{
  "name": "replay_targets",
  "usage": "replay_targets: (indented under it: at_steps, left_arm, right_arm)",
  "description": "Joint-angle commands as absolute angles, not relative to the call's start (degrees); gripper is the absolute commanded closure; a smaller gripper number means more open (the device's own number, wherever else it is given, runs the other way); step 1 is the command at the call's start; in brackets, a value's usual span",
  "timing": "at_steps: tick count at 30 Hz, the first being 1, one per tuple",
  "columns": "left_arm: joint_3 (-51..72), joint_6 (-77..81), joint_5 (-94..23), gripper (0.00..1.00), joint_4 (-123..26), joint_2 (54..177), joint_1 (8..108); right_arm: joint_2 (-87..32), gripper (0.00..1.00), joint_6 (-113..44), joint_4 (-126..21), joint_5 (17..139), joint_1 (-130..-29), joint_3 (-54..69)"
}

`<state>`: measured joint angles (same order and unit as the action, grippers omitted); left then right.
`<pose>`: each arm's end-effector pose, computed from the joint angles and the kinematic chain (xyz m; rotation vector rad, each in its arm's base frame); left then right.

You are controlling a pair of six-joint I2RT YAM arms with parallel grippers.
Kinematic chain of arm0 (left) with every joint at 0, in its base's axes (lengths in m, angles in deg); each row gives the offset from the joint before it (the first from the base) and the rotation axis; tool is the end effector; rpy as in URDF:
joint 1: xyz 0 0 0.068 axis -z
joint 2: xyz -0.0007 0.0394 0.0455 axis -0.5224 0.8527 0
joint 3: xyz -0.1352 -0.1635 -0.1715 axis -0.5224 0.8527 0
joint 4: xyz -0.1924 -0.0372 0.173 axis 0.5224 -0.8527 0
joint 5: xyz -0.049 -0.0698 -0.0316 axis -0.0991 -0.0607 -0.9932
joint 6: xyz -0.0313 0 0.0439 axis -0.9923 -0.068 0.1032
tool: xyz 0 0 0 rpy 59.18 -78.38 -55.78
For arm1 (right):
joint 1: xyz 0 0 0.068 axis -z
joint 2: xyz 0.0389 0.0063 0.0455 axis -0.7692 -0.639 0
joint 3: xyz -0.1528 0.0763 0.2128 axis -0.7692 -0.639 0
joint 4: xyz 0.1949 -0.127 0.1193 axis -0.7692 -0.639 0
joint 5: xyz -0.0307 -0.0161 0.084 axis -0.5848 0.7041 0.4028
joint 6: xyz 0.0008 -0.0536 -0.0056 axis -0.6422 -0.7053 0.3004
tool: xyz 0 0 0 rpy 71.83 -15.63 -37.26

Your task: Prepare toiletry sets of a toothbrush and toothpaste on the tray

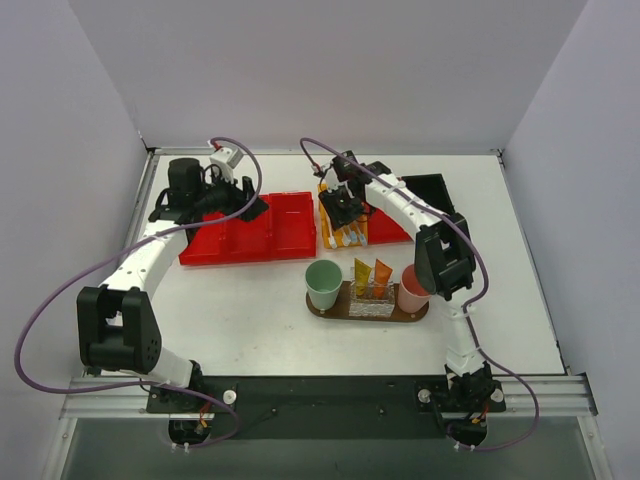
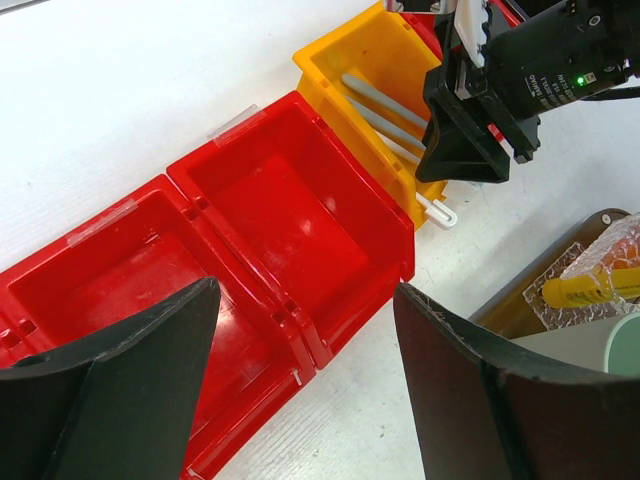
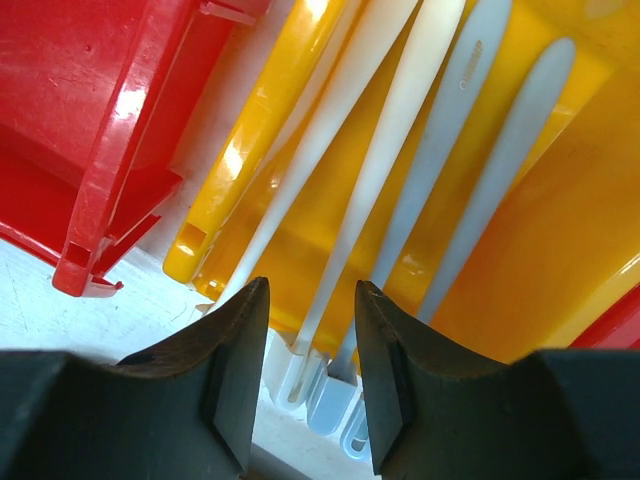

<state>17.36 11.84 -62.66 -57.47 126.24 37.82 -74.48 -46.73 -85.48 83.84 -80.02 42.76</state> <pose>0.3375 -0.0581 0.2984 0.4706 1.9764 -0.7121 0.4331 0.2567 0.2213 -0.8441 2.3377 0.4624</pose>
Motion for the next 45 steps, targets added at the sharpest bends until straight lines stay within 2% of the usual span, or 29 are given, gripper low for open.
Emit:
replay_targets:
  at_steps: [1, 27, 32, 40, 45]
  left_arm:
    - [17.5, 11.5, -64.9, 0.19, -55.1, 124.2, 37.1]
    - [18.8, 10.0, -67.2, 0.19, -53.3, 124.1, 35.3]
    - [18.7, 9.7, -67.7, 0.19, -53.2, 124.5, 35.1]
    - [18.9, 9.3, -68.5, 0.19, -52.9, 124.8, 34.6]
    - [19.3, 9.2, -68.7, 0.19, -52.8, 124.6, 34.1]
  right_arm:
    - [-75.3, 0.65, -46.4, -87.4, 82.4, -80.5, 45.2]
    - [-78.0, 0.70, -47.1, -88.5, 79.9, -80.5, 46.6]
    - [-78.2, 0.77, -47.0, -88.6, 79.8, -80.6, 46.7]
    - [-78.8, 0.79, -47.2, -89.1, 79.3, -80.7, 46.8]
    - [-78.1, 0.87, -46.8, -89.3, 79.6, -80.7, 46.9]
